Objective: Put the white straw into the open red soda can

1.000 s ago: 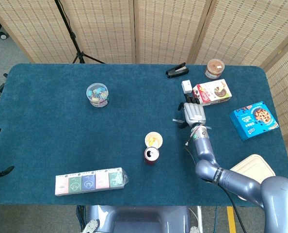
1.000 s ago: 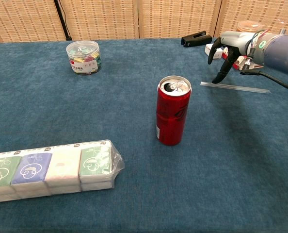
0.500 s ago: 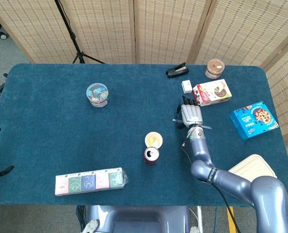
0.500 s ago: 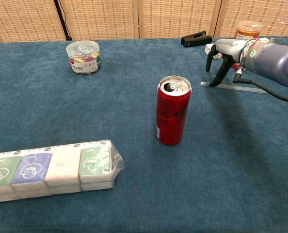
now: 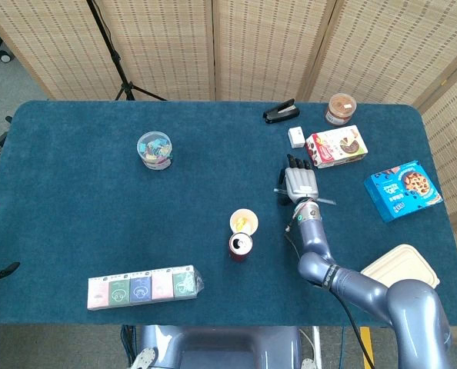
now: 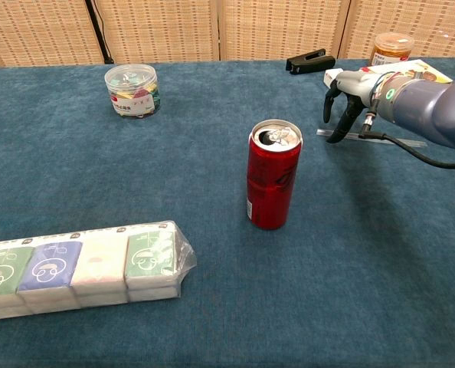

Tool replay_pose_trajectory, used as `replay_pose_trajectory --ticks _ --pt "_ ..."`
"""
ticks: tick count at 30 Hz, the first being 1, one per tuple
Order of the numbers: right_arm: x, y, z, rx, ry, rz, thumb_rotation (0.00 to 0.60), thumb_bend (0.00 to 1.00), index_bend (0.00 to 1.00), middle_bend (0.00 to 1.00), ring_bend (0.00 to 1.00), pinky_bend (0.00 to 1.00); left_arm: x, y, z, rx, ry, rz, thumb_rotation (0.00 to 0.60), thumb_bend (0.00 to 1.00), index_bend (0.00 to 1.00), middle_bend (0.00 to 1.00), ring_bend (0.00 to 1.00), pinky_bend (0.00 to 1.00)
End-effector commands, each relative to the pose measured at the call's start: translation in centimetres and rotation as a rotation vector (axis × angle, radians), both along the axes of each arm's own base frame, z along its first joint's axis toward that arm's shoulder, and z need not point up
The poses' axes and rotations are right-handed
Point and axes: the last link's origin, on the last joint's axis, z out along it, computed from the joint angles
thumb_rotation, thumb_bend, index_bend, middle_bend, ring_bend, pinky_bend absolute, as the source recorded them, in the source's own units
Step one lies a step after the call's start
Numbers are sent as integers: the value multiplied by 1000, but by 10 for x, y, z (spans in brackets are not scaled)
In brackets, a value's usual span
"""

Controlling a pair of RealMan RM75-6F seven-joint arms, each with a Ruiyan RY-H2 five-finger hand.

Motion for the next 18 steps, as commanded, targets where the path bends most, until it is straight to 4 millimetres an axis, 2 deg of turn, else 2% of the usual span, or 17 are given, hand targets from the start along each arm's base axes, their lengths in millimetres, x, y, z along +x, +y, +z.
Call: replay_pose_trajectory --ticks 1,11,18 --pt "-1 -1 -2 9 8 -6 600 288 453 0 0 0 -1 0 1 5 -3 0 600 0 0 0 0 0" --pt "-3 -5 -1 21 12 -28 600 380 474 0 0 0 -1 0 1 1 0 2 600 0 0 0 0 0" --pt "-4 -5 -1 29 13 -31 600 385 481 0 0 0 -1 0 0 2 2 4 600 0 0 0 0 0"
